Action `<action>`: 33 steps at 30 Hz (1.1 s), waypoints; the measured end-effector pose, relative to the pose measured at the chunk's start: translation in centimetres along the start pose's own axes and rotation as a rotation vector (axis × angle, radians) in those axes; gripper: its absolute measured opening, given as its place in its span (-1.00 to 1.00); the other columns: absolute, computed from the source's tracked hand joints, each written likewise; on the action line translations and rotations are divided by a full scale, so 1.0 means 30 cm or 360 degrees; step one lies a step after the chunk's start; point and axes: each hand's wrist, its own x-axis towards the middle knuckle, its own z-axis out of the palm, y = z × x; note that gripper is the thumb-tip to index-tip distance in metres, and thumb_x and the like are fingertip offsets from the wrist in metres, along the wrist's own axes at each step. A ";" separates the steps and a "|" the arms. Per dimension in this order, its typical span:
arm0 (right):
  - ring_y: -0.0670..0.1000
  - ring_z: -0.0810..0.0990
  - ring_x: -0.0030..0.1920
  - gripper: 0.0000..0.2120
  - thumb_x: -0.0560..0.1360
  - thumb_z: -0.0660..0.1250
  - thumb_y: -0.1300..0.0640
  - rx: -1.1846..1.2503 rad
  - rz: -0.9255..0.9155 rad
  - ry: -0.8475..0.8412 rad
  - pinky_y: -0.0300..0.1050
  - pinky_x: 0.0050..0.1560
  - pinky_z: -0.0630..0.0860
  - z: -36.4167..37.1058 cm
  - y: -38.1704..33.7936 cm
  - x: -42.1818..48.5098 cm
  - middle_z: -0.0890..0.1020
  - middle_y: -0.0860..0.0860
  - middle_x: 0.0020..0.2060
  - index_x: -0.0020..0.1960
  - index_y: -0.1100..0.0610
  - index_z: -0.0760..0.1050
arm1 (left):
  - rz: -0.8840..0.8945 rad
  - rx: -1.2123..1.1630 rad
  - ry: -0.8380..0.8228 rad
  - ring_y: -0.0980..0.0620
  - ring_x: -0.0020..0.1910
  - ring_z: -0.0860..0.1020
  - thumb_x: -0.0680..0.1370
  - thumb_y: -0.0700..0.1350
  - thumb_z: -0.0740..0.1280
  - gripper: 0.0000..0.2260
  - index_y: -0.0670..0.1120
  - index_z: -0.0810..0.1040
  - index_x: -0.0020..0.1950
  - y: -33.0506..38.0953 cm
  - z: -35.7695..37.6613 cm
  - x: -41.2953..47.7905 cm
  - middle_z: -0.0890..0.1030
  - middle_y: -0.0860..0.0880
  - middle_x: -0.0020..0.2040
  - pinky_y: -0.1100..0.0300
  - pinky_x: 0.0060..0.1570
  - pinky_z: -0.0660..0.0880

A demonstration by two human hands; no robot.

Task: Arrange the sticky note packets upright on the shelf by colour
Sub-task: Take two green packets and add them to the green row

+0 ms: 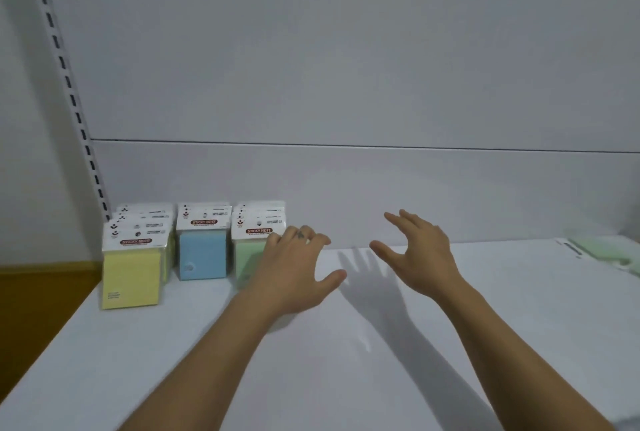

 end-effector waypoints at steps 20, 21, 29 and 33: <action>0.00 0.16 0.51 -0.42 0.49 0.28 -0.21 -0.0102 0.0555 0.0116 0.15 0.50 0.02 -0.443 0.933 -0.091 0.26 -0.01 0.50 0.47 -0.09 0.27 | 0.0448 -0.0218 -0.0150 0.02 0.36 0.27 0.51 0.28 0.16 -0.48 0.08 0.30 0.40 0.877 0.263 0.495 0.37 0.05 0.36 0.05 0.31 0.19; 0.01 0.17 0.51 -0.42 0.50 0.28 -0.20 -0.0121 0.0592 0.0112 0.15 0.49 0.03 -0.459 0.980 -0.100 0.27 -0.01 0.50 0.46 -0.09 0.28 | 0.0465 -0.0227 -0.0160 0.03 0.36 0.27 0.51 0.28 0.16 -0.48 0.08 0.31 0.40 0.921 0.283 0.512 0.37 0.06 0.36 0.05 0.32 0.19; 0.07 0.30 0.42 -0.44 0.50 0.27 -0.20 -0.0214 0.0938 0.0028 0.12 0.41 0.21 -0.512 1.324 -0.158 0.36 -0.01 0.44 0.43 -0.03 0.32 | 0.0503 -0.0299 -0.0331 0.02 0.37 0.26 0.53 0.23 0.19 -0.52 0.07 0.33 0.39 1.209 0.440 0.615 0.37 0.05 0.37 0.05 0.32 0.19; 0.11 0.33 0.39 -0.46 0.50 0.26 -0.19 -0.0219 0.1060 0.0049 0.11 0.40 0.22 -0.504 1.441 -0.186 0.37 0.02 0.42 0.42 -0.02 0.34 | 0.0512 -0.0303 -0.0393 0.00 0.36 0.28 0.53 0.20 0.20 -0.54 0.05 0.34 0.38 1.313 0.504 0.655 0.39 0.04 0.36 0.04 0.30 0.21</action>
